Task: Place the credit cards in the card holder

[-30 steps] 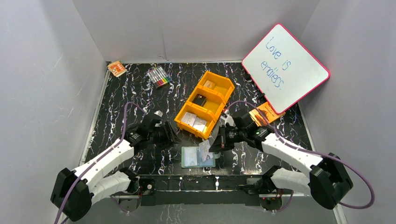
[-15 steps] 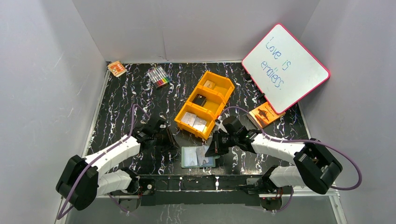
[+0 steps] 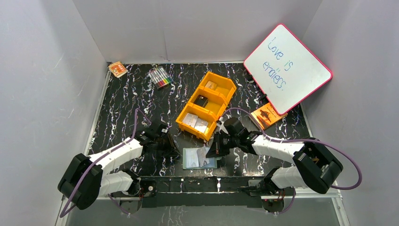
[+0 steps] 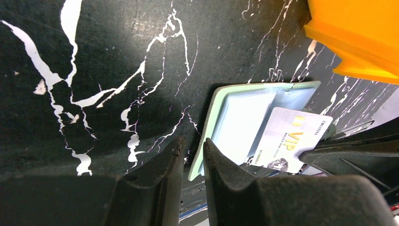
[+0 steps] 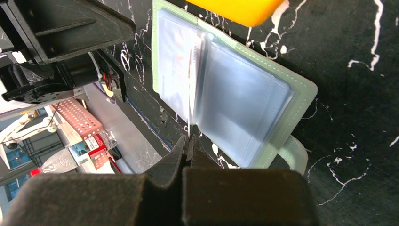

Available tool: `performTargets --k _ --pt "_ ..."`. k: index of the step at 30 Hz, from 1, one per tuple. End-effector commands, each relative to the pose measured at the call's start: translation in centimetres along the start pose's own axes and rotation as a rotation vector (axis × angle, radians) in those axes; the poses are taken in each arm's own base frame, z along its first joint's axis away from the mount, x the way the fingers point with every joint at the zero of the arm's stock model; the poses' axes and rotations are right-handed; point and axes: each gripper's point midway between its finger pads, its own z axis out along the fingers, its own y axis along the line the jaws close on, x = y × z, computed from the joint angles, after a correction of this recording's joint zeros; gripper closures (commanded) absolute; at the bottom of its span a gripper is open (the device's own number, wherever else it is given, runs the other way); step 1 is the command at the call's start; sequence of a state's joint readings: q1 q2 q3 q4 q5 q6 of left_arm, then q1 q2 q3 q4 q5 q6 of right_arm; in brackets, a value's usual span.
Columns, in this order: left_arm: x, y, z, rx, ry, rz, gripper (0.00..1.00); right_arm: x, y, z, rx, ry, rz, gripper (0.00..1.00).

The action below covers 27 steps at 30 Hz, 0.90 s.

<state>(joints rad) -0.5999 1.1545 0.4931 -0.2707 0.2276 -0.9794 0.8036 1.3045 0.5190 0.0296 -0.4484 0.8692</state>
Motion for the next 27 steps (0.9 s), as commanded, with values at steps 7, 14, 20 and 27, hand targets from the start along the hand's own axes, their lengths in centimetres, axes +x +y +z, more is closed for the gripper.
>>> performTargets --k 7,14,20,27 --pt "0.81 0.17 0.26 0.007 0.033 -0.004 0.81 0.01 0.19 0.05 -0.019 -0.017 0.005 1.00" --pt "1.06 0.30 0.49 0.007 0.045 -0.009 0.81 0.34 0.25 0.32 -0.033 0.004 0.003 1.00" --pt "1.25 0.37 0.60 0.007 0.052 -0.012 0.81 0.46 0.28 0.59 -0.042 0.015 0.003 1.00" --pt "1.61 0.56 0.98 0.001 0.073 -0.009 0.81 0.38 0.23 1.05 -0.043 0.019 0.012 1.00"
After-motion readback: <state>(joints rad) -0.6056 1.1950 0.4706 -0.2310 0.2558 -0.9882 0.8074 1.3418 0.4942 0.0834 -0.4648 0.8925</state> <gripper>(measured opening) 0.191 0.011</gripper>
